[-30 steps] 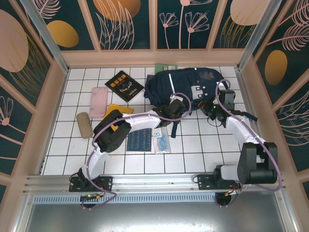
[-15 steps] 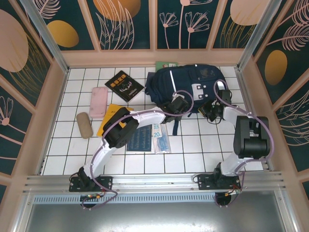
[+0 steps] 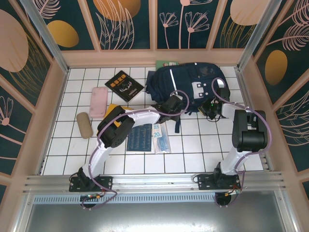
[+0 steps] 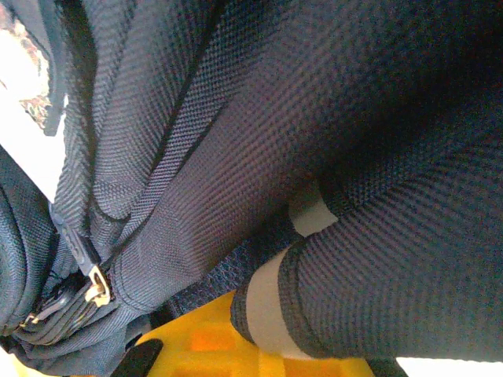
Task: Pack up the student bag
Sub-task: Unzip the student bag at the top-center of the table.
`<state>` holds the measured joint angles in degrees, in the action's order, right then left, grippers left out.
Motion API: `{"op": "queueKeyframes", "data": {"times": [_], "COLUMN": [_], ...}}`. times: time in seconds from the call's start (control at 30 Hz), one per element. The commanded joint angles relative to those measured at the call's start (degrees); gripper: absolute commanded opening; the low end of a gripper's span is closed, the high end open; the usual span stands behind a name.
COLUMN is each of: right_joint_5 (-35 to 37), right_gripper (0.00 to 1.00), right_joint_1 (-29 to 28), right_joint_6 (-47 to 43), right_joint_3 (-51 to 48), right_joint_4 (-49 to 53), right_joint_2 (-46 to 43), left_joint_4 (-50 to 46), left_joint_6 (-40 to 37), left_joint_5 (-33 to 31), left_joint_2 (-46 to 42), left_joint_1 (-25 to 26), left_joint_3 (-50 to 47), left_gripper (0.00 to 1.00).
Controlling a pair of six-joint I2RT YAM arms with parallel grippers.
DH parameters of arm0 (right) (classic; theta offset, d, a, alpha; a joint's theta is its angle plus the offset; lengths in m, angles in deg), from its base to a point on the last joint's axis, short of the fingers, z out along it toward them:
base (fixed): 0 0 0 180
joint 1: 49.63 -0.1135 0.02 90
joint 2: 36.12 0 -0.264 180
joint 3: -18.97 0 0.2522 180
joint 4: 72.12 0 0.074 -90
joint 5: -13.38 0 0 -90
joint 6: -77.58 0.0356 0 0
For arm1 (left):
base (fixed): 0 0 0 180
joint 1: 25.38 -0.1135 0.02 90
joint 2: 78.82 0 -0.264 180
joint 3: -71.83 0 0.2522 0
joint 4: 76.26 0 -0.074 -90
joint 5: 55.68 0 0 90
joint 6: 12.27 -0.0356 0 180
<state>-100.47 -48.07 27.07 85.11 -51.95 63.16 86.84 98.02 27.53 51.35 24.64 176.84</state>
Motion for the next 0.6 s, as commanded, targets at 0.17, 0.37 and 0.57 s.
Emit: {"op": "queueKeyframes", "data": {"times": [0.17, 0.37, 0.57], "right_joint_5": [1.3, 1.4, 1.4], "right_gripper": [0.0, 0.0, 0.0], "right_joint_1": [-0.2, -0.3, -0.6], "right_joint_6": [-0.5, -0.4, -0.3], "right_joint_3": [2.4, 2.6, 2.3], "right_joint_4": [0.5, 0.7, 0.9], "right_joint_2": [0.1, 0.0, -0.2], "left_joint_4": [3.0, 0.1, -2.9], "left_joint_6": [-3.8, -5.5, -6.1], "left_joint_5": [9.8, 10.2, 10.2], "left_joint_2": [1.2, 4.9, 8.5], "left_joint_1": [0.0, 0.2, 0.2], "left_joint_3": [4.2, 8.5, 12.7], "left_gripper": [0.18, 0.19, 0.18]}}
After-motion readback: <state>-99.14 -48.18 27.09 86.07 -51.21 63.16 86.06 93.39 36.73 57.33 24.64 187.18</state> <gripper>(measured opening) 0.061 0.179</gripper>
